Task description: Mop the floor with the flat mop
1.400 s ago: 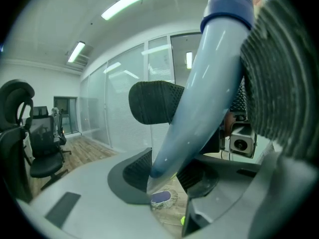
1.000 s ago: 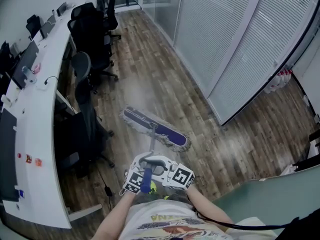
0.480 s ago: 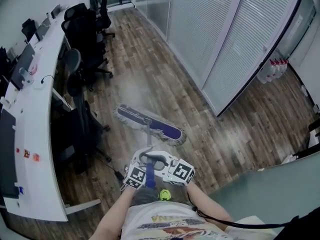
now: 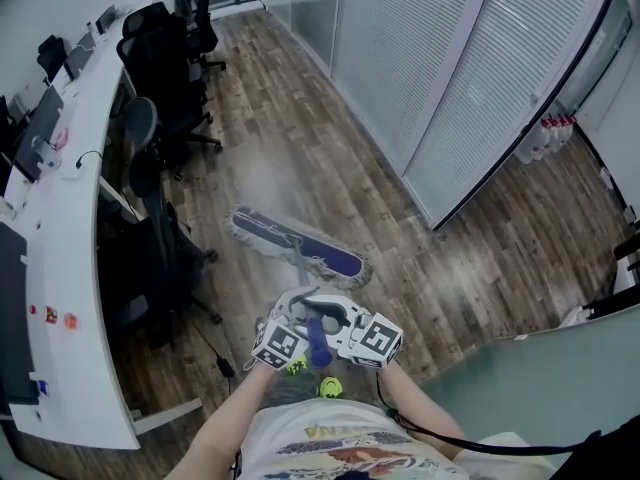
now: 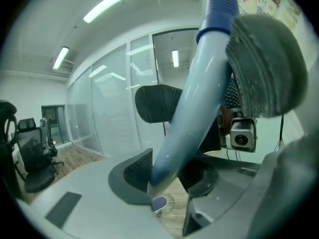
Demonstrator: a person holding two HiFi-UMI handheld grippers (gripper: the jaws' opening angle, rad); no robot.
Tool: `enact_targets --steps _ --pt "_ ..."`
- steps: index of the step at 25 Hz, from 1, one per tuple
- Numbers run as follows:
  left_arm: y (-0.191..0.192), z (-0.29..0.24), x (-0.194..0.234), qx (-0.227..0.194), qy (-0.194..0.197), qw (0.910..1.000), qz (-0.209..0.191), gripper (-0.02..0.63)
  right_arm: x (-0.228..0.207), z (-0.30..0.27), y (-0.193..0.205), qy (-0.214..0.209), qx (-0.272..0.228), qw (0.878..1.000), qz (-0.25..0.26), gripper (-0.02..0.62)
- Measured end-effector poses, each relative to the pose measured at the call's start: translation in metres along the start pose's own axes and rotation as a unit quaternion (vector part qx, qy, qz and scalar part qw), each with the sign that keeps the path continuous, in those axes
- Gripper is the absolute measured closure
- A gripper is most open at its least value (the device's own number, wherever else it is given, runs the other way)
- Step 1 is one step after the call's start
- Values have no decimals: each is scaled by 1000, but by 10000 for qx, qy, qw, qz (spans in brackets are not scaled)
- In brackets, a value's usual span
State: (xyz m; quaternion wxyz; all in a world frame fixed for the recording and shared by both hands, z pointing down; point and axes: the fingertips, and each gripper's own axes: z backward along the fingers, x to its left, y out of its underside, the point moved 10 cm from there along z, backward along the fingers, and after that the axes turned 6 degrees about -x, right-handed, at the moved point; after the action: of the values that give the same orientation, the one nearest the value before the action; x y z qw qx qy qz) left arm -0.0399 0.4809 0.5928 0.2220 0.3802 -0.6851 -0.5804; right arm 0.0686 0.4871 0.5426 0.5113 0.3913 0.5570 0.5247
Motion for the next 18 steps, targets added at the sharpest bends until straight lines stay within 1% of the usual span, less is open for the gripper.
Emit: enact_targets --steps 3,6,8,11,14,18 --pt "-6 -9 18 -179 -41 9998 -29 486 -20 -5 -9 101 -173 9998 -40 411" --pt "-11 -15 38 -323 49 9995 -32 486 -35 -15 -18 156 -277 9994 -117 411" --pt "-11 -14 44 -326 205 9992 -59 486 -38 -20 -19 108 -226 9996 -118 411" --pt "-4 -6 43 -303 423 9986 12 486 -31 -27 -13 -93 -101 9999 39 411" --pt "6 1 44 -325 514 9981 20 486 -25 -33 -6 -37 -47 10000 -6 411" --pt "15 0 57 -291 586 9979 7 486 -32 -43 1 -12 66 10000 -21 411"
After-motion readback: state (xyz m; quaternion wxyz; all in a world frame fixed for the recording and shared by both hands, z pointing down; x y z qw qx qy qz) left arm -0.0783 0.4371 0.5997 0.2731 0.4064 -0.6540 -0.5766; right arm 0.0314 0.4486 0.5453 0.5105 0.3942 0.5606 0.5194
